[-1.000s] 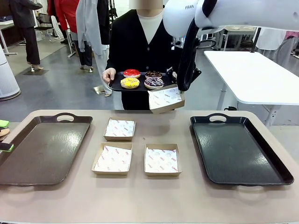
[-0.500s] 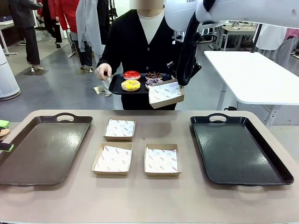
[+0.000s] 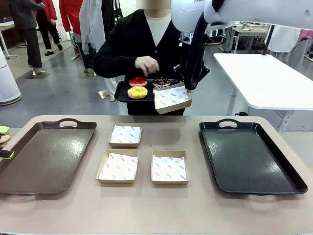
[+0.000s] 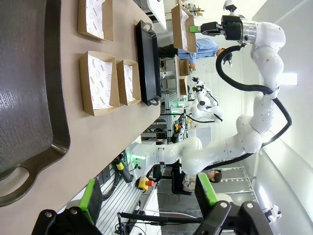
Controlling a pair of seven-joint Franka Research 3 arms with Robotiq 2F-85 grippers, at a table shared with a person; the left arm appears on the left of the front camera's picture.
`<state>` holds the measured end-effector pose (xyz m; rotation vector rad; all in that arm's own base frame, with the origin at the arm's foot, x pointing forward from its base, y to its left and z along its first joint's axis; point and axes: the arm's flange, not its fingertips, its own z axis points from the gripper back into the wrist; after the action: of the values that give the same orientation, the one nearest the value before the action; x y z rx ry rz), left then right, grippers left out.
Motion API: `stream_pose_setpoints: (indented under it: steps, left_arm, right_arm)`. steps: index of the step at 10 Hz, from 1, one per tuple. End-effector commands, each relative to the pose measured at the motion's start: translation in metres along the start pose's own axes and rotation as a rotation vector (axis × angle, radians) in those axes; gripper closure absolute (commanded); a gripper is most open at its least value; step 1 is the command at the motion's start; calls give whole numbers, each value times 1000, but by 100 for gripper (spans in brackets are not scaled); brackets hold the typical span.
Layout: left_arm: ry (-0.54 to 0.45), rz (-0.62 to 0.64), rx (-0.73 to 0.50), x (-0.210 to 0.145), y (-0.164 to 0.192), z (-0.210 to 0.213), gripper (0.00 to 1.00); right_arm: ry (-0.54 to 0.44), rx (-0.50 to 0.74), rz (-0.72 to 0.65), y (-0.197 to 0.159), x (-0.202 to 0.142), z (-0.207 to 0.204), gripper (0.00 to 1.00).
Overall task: Individually package the donuts and arrange them on the tray.
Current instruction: Place the picked Paper togo box on the Handle tray while simultaneously picking up another Paper togo box from the table with the other hand.
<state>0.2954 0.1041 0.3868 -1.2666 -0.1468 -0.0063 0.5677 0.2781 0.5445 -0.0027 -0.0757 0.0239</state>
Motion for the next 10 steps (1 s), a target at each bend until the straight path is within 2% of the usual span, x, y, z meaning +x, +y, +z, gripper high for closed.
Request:
stream_pose_setpoints:
  steps: [1, 10]
  left_arm:
    - [4, -5, -8, -1, -2, 0, 0]
    - [4, -5, -8, -1, -2, 0, 0]
  right_arm:
    - [3, -8, -2, -4, -4, 0, 100]
    - [3, -8, -2, -4, -4, 0, 100]
